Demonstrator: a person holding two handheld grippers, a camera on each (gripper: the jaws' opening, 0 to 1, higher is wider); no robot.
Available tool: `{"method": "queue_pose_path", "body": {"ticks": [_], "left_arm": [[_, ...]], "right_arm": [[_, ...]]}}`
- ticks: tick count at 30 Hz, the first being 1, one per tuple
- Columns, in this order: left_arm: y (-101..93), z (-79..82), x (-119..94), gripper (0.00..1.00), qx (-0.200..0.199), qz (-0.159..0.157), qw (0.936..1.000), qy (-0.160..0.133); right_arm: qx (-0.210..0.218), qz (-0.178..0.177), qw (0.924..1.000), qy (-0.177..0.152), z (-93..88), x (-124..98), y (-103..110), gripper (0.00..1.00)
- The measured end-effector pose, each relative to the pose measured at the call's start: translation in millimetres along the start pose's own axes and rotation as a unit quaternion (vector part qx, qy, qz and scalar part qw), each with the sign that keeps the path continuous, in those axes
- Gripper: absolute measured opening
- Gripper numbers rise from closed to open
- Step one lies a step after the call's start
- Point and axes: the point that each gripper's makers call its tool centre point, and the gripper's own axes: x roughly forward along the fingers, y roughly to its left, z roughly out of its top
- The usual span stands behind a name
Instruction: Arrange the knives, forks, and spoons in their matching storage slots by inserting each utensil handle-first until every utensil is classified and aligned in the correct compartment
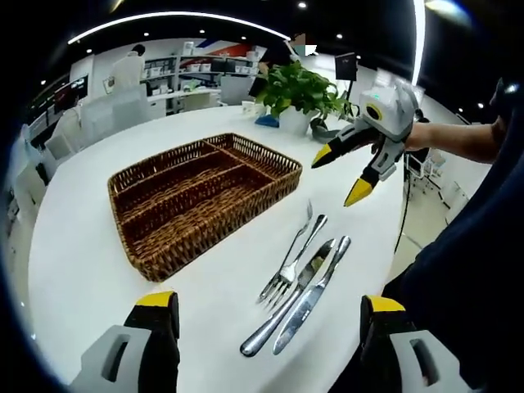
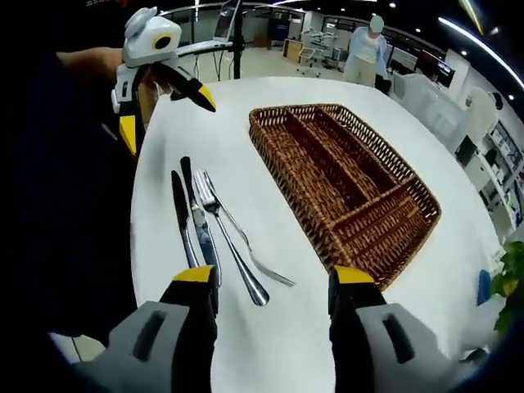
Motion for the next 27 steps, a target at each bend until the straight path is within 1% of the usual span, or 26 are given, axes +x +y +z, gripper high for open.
{"method": "queue_pose_path", "body": {"ticks": [3,6,8,9,10,12,20,23,24,27], "left_arm": [[0.3,-0.2,-0.7,0.95,0.000,0.001,1.0000,0.000],[2.0,-0.3,-1.9,0.95,0.000,0.006,1.0000,0.000],[4.0,1.6,-2.7,0.94,0.000,0.012,0.9999,-0.005],[4.0,2.1,-3.1,0.94,-0.001,0.012,0.9999,-0.007],[4.0,2.4,-3.2,0.94,-0.003,0.012,0.9999,-0.007],[4.9,2.7,-3.4,0.94,-0.002,0.014,0.9999,-0.007],[5.4,2.0,-5.5,0.94,-0.009,0.018,0.9997,-0.010],[6.6,0.5,-6.7,0.94,-0.013,0.023,0.9996,-0.010],[6.8,0.5,-7.0,0.94,-0.013,0.023,0.9996,-0.011],[7.9,0.6,-9.4,0.95,-0.019,0.027,0.9993,-0.016]], "right_arm": [[-0.019,0.021,0.9996,0.005,1.8,8.4,3.4,0.45],[-0.034,0.041,0.9985,0.013,1.8,16.3,7.1,0.41],[-0.042,0.061,0.9971,0.019,1.6,21.1,11.6,0.39],[-0.046,0.065,0.9966,0.024,1.1,23.1,12.3,0.38],[-0.058,0.070,0.9955,0.027,0.9,26.2,12.3,0.37],[-0.069,0.084,0.9934,0.038,-1.6,31.0,13.7,0.32],[-0.099,0.112,0.9871,0.060,-2.5,43.9,14.3,0.22],[-0.116,0.125,0.9828,0.072,-5.1,50.9,17.2,0.19],[-0.117,0.126,0.9825,0.073,-5.4,51.7,17.2,0.18],[-0.127,0.138,0.9784,0.086,-9.1,56.8,19.6,0.16]]}}
